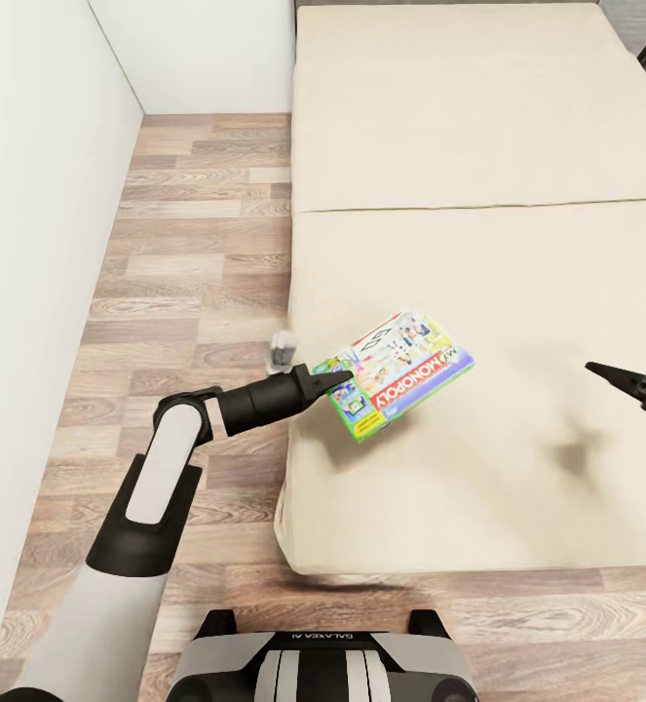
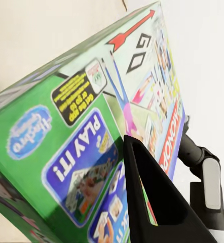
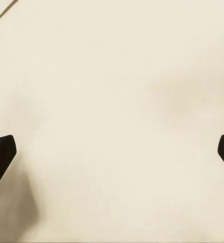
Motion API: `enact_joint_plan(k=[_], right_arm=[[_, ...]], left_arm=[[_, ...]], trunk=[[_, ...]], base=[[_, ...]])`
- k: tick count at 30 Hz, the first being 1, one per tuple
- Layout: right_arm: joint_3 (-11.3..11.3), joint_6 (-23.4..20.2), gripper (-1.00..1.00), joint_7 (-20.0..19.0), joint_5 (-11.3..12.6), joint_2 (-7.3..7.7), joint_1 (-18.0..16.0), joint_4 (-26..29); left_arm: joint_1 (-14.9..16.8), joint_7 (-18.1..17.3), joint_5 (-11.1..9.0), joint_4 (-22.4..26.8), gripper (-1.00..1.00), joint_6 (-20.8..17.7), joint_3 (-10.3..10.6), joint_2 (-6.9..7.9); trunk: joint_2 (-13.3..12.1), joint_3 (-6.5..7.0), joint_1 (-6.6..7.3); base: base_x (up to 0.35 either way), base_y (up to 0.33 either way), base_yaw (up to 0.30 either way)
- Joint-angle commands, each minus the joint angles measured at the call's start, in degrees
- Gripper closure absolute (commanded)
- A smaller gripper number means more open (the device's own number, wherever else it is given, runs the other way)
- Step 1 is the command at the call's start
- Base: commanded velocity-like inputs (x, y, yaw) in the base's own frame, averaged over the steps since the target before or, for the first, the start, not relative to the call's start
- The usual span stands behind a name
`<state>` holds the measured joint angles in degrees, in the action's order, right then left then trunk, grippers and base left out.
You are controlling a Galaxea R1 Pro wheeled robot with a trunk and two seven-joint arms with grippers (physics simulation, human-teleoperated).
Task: Put all the toys in the child's room - the three board games (two on the bed and one on the table), the two jigsaw puzzles on the table, and the tennis ball on the table - inside the toy box on the table in the child's room.
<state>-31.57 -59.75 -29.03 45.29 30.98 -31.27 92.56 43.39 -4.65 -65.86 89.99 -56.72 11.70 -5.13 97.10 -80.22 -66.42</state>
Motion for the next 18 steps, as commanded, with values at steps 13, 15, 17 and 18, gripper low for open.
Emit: enact_joint_plan(k=[13, 15, 17, 18], right_arm=[[-0.4, -0.2, -1.0, -0.9, -0.5, 0.72, 3.4, 0.0], [-0.4, -0.2, -1.0, -0.9, -0.5, 0.66, 4.0, 0.0], [-0.4, -0.2, -1.0, -0.9, -0.5, 0.59, 4.3, 0.0], [-0.4, -0.2, -1.0, -0.9, -0.5, 0.54, 4.6, 0.0]], left_arm=[[-2.7, 3.1, -1.4, 1.8, 1.0, -0.7, 1.8, -0.52], [-2.9, 3.2, -1.6, 1.9, 1.0, -0.7, 1.9, -0.51], [-3.0, 3.2, -1.6, 1.9, 1.0, -0.8, 2.0, -0.49], [-3.2, 3.2, -1.7, 1.9, 1.0, -0.8, 2.0, -0.47]], trunk=[[-2.4, 1.06, 1.32], [-3.2, 1.41, 1.76], [-4.0, 1.77, 2.2], [-4.4, 1.95, 2.42]], base=[[0.0, 0.0, 0.0], [0.0, 0.0, 0.0], [0.0, 0.0, 0.0], [0.0, 0.0, 0.0]])
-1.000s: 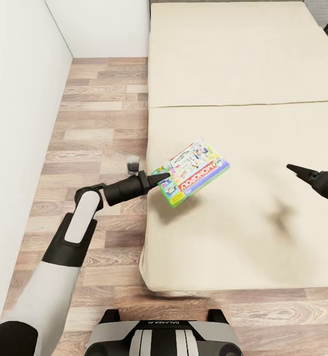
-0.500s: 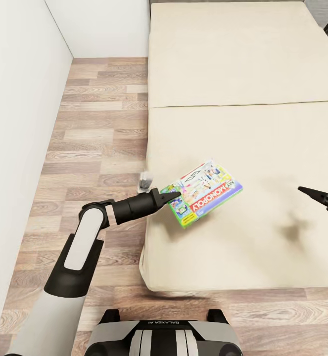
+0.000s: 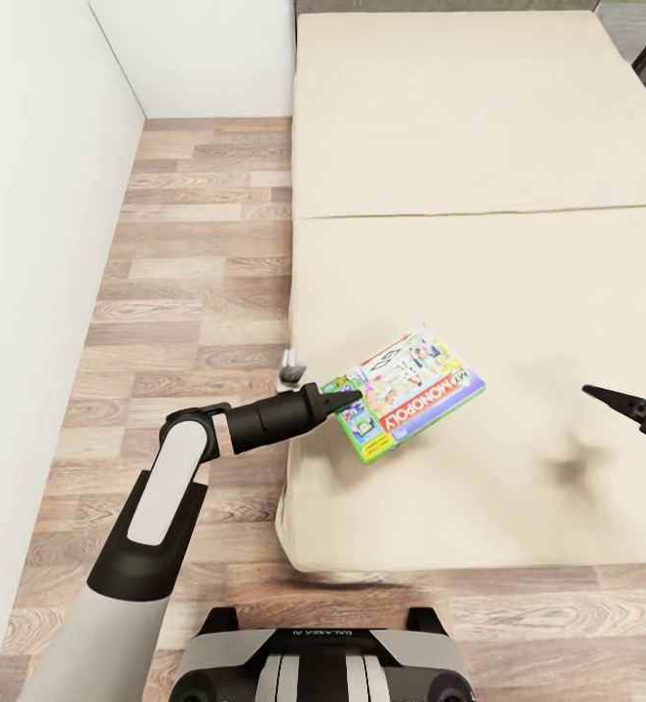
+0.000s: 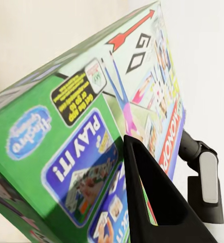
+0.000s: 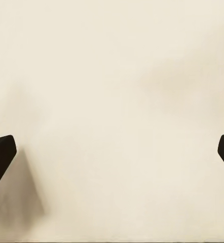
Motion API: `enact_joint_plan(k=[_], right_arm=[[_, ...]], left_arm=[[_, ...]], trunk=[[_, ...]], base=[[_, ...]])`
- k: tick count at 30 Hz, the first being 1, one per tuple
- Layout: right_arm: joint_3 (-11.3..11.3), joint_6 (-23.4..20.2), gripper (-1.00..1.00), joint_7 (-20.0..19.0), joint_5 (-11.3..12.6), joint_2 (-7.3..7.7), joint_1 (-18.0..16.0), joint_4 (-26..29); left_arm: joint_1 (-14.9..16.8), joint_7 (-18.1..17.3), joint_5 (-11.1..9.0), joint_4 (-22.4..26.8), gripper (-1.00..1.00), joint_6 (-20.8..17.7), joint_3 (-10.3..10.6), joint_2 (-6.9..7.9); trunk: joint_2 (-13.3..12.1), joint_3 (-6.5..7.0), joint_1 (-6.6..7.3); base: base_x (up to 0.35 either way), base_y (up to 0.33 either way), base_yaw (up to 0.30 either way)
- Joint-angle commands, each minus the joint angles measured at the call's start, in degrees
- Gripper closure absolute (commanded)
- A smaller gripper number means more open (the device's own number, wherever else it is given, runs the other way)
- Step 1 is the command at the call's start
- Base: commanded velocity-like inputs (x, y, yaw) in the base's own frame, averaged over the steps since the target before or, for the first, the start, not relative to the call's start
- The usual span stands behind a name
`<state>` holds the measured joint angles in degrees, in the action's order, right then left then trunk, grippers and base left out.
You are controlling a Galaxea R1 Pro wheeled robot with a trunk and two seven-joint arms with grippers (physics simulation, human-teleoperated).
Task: Put all the toys in the child's room - the three board games (two on the bed and one on the table), the two jigsaw puzzles on the table, and the tennis ball on the table - inside the toy box on the table in the child's room.
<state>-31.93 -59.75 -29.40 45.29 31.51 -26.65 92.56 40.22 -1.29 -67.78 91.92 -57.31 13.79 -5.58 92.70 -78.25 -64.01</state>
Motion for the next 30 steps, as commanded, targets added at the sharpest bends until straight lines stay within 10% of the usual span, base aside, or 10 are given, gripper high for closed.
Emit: enact_joint_plan(k=[1, 30], right_arm=[[0.0, -0.2, -1.0, -0.5, -0.5, -0.05, 0.3, 0.0], [-0.4, -0.2, -1.0, -4.2, -0.6, -0.45, 4.0, 0.0]], left_arm=[[-0.2, -0.2, 0.2, 0.0, 1.0, -0.2, 0.0, -0.01], [-1.6, -0.4, -2.8, 0.1, 1.0, -0.6, -1.4, 1.43]], trunk=[[-0.4, 0.16, 0.23], [-12.0, 5.86, 6.6]], base=[[0.0, 0.0, 0.0], [0.0, 0.0, 0.0]])
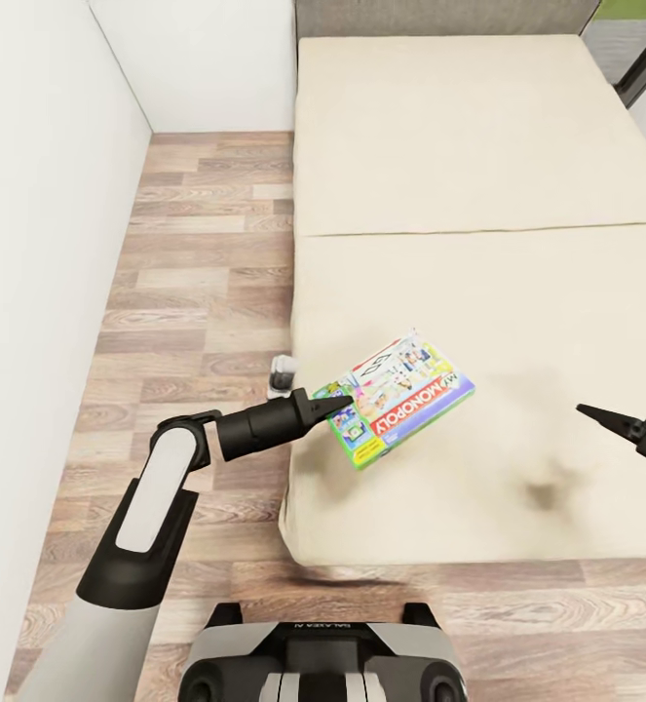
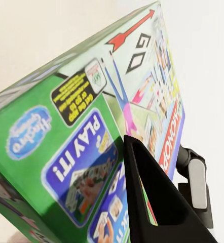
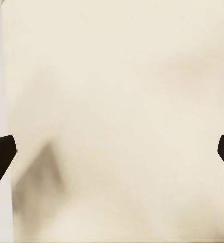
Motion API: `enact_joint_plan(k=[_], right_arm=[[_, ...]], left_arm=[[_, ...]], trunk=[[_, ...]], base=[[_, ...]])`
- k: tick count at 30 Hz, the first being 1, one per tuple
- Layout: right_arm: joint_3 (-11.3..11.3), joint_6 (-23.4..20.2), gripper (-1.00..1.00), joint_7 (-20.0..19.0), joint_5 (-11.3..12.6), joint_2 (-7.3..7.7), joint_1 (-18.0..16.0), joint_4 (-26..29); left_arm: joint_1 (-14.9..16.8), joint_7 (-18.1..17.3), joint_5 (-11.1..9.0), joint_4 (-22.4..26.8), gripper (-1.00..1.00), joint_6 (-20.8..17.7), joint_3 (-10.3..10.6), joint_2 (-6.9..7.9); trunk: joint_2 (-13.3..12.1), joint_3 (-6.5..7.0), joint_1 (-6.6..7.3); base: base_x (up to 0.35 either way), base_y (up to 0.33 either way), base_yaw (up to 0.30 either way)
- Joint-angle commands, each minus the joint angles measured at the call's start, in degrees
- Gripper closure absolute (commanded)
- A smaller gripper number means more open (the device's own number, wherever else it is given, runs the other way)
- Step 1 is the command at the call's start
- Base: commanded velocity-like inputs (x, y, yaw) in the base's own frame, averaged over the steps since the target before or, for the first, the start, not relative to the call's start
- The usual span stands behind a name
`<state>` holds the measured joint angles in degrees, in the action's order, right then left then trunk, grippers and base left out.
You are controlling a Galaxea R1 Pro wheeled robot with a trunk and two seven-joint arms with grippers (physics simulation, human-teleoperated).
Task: Put all the toys in the child's room - the three board games (two on the bed and one on the table), the two jigsaw puzzles on the table, and the tennis ball on the table - inside the toy box on the table in the child's room.
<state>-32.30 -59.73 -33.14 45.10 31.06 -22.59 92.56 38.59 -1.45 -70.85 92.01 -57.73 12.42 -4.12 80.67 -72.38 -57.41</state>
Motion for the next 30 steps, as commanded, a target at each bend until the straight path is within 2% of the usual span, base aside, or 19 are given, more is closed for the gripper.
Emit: enact_joint_plan(k=[1, 23, 24, 27, 30], right_arm=[[-0.1, -0.3, -1.0, -0.5, -0.4, 0.0, 0.0, 0.0], [0.7, -0.3, -1.0, -0.7, -0.4, -0.5, 0.1, 0.0], [2.1, -0.3, -1.0, -0.5, -0.4, -2.98, -0.1, 0.0], [3.2, -0.3, -1.0, -0.4, -0.5, -4.11, -0.3, 0.0], [3.8, -0.3, -1.0, -0.4, -0.5, -4.54, -0.4, 0.0]], left_arm=[[0.0, -0.2, 0.3, 0.0, 1.0, -0.2, -0.1, -0.02], [-0.7, 0.2, 0.4, 0.0, 1.0, 0.0, -0.5, 0.01], [-2.1, 0.4, 0.4, -0.1, 1.0, 0.3, -1.7, -0.01], [-2.6, 0.5, 0.4, -0.1, 1.0, 0.2, -3.3, -0.01], [-2.8, 0.4, 0.4, -0.1, 1.0, 0.2, -4.0, 0.01]], trunk=[[-0.4, 0.24, 0.22], [-9.2, 6.13, 5.06], [-9.6, 6.41, 5.28], [-10.8, 7.22, 5.93], [-12.0, 8.04, 6.59]], base=[[0.0, 0.0, 0.0], [0.0, 0.0, 0.0], [0.0, 0.0, 0.0], [0.0, 0.0, 0.0], [0.0, 0.0, 0.0]])
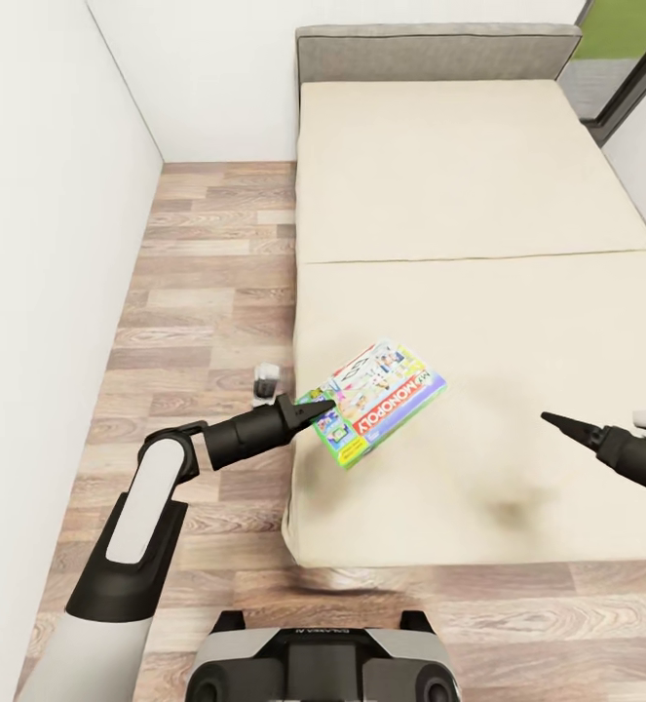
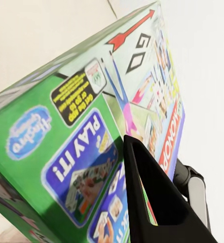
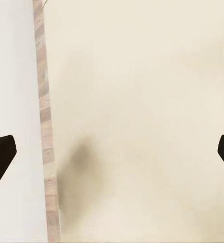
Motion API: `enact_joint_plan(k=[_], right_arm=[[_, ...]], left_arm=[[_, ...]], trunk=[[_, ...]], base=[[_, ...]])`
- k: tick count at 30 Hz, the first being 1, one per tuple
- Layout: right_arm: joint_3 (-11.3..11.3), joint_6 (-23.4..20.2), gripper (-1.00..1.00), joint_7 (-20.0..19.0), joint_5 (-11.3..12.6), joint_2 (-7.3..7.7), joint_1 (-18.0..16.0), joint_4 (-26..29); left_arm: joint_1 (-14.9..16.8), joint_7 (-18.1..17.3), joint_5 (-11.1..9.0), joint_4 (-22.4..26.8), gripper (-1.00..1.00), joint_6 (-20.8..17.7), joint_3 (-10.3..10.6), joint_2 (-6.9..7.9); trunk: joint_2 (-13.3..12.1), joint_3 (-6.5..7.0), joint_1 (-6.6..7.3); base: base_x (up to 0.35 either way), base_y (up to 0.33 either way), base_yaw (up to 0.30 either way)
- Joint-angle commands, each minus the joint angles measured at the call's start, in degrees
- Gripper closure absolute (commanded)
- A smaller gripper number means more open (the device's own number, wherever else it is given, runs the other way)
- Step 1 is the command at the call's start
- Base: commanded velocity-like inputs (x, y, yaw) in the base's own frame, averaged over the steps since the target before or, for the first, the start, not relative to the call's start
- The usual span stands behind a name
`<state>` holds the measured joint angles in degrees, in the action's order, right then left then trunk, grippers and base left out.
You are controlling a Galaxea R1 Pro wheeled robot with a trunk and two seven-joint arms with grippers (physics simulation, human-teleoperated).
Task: Put all the toys in the child's room - the three board games (two on the bed and one on the table), the two jigsaw puzzles on the table, and the tennis ball on the table - inside the toy box on the table in the child's room.
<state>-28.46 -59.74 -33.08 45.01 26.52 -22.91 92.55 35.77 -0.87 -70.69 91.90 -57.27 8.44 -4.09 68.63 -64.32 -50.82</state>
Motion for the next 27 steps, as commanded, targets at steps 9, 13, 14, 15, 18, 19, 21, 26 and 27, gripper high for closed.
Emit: enact_joint_plan(k=[9, 13, 14, 15, 18, 19, 21, 26, 27], right_arm=[[0.7, -0.3, -1.0, -0.5, -0.4, -0.59, 0.0, 0.0], [2.1, -0.3, -1.0, -0.5, -0.5, -0.91, 0.0, 0.0], [2.1, -0.3, -1.0, -0.5, -0.5, -0.91, 0.0, 0.0], [3.9, -0.3, -1.0, -0.5, -0.5, -1.51, -0.1, 0.0], [5.5, -0.3, -1.0, -0.4, -0.5, -2.34, -0.2, 0.0], [6.1, -0.3, -1.0, -0.4, -0.5, -2.71, -0.3, 0.0], [6.6, -0.3, -1.0, -0.4, -0.5, -2.99, -0.3, 0.0], [7.7, -0.3, -1.0, -0.4, -0.5, -3.59, -0.5, 0.0], [7.9, -0.3, -1.0, -0.4, -0.5, -3.6, -0.5, 0.0]], left_arm=[[-0.3, -0.1, 0.3, 0.0, 1.0, -0.2, -1.0, -0.03], [-0.3, -0.1, 0.3, 0.0, 1.0, -0.2, -1.2, -0.11], [-0.3, -0.1, 0.3, 0.0, 1.0, -0.2, -1.2, -0.11], [-0.3, 0.0, 0.2, 0.0, 1.0, -0.2, -1.2, -0.23], [-0.3, 0.0, 0.3, 0.0, 1.0, -0.2, -1.2, -0.32], [-0.3, 0.0, 0.3, 0.0, 1.0, -0.2, -1.2, -0.33], [-0.4, 0.0, 0.3, 0.0, 1.0, -0.2, -1.3, -0.33], [-1.0, 0.1, 0.4, -0.1, 1.0, -0.1, -1.5, -0.17], [-1.4, 0.1, 0.4, -0.2, 1.0, -0.1, -1.6, -0.14]], trunk=[[-3.6, 2.43, 1.98], [-5.2, 3.52, 2.86], [-5.6, 3.79, 3.08], [-6.0, 4.06, 3.3], [-7.2, 4.88, 3.95], [-7.6, 5.15, 4.17], [-8.4, 5.7, 4.61], [-10.4, 7.06, 5.71], [-10.8, 7.33, 5.93]], base=[[0.0, 0.0, 0.0], [0.0, 0.0, 0.0], [0.0, 0.0, 0.0], [0.0, 0.0, 0.0], [0.0, 0.0, 0.0], [0.0, 0.0, 0.0], [0.0, 0.0, 0.0], [0.0, 0.0, 0.0], [0.0, 0.0, 0.0]])
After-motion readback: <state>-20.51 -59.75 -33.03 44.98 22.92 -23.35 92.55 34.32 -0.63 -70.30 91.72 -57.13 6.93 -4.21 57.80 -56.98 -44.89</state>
